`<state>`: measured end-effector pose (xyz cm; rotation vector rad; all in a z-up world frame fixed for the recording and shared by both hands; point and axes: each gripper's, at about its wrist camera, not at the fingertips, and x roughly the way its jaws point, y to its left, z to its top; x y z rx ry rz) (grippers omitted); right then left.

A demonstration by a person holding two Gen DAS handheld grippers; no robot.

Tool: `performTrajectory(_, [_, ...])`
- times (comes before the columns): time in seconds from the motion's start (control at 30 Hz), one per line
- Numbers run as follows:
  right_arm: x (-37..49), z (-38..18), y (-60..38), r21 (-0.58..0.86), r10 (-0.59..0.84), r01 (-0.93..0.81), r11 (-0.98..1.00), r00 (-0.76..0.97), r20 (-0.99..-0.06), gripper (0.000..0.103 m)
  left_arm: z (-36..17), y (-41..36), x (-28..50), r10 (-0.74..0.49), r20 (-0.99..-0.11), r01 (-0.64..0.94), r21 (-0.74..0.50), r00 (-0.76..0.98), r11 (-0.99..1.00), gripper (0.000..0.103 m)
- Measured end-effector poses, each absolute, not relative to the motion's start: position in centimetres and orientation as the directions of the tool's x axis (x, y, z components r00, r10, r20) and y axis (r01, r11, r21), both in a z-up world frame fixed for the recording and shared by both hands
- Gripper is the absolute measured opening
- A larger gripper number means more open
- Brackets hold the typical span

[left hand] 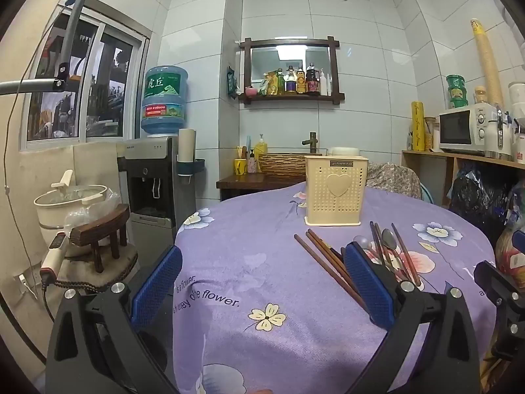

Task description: Organize utensils

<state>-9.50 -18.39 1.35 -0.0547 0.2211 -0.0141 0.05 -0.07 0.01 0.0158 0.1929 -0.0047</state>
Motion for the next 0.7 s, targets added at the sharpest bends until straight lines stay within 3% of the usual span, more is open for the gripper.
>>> performTrajectory(0.7, [-9.99, 1.67, -18.34, -0.054, -0.011, 0.000, 0.999, 0.978, -0.210, 0.098, 0.22, -0.36, 0.20, -0.004, -0.192, 0.008, 0.022, 0.981, 1.000, 0.098])
